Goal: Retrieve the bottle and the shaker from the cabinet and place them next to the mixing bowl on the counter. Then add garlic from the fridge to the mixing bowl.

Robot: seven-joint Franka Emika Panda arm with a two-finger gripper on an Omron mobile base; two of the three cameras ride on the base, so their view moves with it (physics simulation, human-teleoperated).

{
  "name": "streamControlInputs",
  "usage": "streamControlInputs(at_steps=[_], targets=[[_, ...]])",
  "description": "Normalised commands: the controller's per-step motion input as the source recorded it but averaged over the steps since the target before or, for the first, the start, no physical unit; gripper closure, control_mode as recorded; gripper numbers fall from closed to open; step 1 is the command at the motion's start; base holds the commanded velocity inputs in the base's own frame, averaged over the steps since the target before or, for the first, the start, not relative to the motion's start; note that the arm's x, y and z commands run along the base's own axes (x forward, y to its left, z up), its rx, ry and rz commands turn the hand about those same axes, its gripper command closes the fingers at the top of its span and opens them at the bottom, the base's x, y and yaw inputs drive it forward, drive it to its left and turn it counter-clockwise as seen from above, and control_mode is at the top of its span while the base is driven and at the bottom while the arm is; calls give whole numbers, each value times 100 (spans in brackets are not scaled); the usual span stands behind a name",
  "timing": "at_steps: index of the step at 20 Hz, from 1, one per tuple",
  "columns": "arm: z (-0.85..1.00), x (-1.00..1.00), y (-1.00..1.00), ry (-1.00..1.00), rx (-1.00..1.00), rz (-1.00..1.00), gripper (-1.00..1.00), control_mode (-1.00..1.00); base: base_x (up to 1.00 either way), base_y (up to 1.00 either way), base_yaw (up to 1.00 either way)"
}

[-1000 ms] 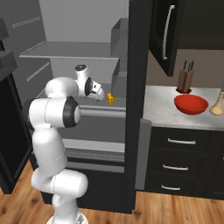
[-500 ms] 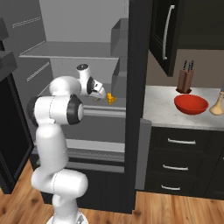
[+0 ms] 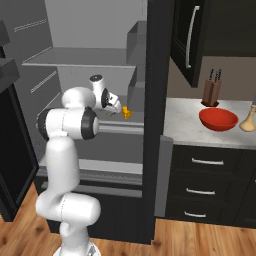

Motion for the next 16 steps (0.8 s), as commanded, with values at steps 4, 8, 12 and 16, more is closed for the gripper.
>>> streamControlInputs(at_steps=[4,8,12,16], targets=[[-7,30,11,0,0,0,-100,-100,0,0,0],[-13,32,9,0,0,0,-100,-100,0,0,0],[-16,36,4,0,0,0,-100,-100,0,0,0],[-10,23,0,0,0,0,-100,-100,0,0,0]])
